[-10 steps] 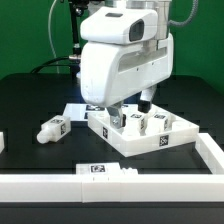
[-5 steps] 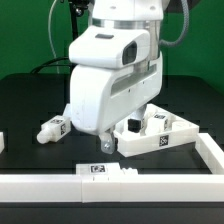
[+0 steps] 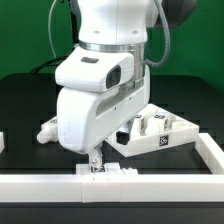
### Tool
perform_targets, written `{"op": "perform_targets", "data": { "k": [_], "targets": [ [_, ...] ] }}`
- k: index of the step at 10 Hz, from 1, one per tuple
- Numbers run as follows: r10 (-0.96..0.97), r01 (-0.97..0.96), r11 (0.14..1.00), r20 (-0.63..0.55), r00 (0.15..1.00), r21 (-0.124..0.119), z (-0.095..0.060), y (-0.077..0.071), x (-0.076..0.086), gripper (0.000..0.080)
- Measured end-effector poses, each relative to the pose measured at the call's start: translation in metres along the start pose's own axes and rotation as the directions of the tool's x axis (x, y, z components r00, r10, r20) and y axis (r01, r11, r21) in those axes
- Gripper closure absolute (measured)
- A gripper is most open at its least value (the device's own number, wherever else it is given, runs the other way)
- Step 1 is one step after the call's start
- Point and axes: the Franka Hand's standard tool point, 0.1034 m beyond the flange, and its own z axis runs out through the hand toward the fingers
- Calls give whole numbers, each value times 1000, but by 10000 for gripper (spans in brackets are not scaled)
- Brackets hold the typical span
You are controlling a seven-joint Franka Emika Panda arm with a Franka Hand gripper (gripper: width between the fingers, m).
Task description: Assemble square table
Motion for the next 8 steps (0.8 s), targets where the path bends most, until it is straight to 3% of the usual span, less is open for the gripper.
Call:
{"op": "perform_targets", "data": {
  "k": [3, 8],
  "targets": [
    [5, -5, 1000, 5, 1000, 9, 7, -1, -4, 149],
    [13, -13, 1000, -7, 1000, -12, 8, 3, -8, 149]
  ]
}}
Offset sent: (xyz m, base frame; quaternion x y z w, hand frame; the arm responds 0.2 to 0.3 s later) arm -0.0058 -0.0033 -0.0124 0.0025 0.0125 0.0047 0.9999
